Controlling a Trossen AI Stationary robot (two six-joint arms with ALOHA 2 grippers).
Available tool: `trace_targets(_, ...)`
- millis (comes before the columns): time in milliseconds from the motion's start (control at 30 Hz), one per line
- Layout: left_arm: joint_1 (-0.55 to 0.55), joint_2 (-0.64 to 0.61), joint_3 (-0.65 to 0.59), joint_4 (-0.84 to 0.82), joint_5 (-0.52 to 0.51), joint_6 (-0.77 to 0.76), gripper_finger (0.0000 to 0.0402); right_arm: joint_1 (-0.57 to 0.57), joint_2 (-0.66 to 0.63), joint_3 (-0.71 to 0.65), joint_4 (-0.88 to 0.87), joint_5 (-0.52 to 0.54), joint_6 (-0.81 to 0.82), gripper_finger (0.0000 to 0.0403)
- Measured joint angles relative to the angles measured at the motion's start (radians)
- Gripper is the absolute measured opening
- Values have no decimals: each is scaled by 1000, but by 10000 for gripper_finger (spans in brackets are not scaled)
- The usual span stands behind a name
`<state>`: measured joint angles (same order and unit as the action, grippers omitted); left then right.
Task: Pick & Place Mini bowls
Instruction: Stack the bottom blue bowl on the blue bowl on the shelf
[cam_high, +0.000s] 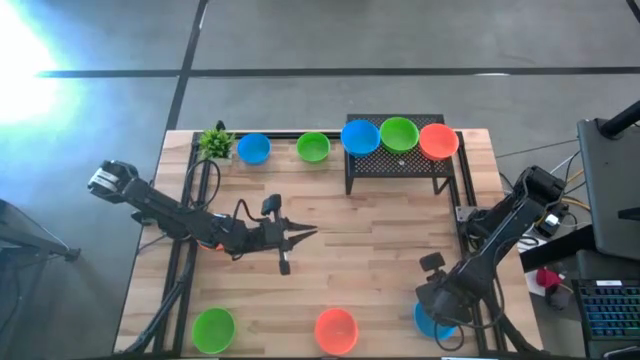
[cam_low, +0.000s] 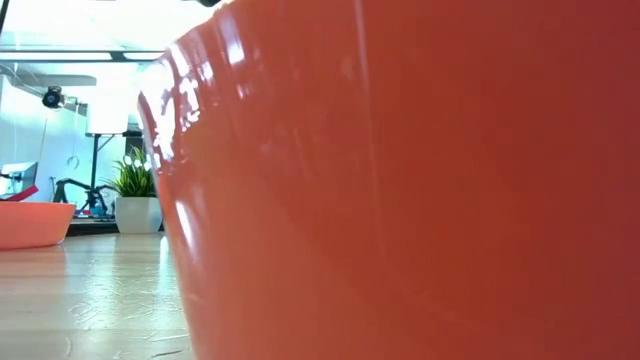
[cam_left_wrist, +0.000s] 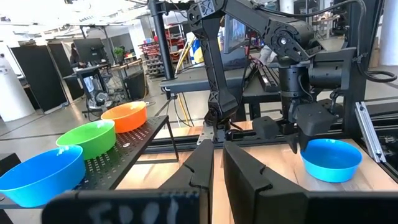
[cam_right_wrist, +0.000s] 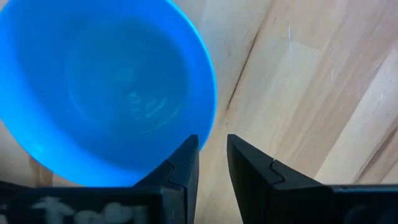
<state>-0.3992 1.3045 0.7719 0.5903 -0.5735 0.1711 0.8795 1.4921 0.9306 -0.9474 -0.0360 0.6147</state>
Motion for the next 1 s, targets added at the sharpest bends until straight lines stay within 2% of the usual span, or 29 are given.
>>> trace_targets(733,0,0,0,-1,31,17,32,0,0,-7,93,66,20,82)
trace_targets(1000,0,0,0,-6,94,17,32,0,0,-95,268,62,71,82)
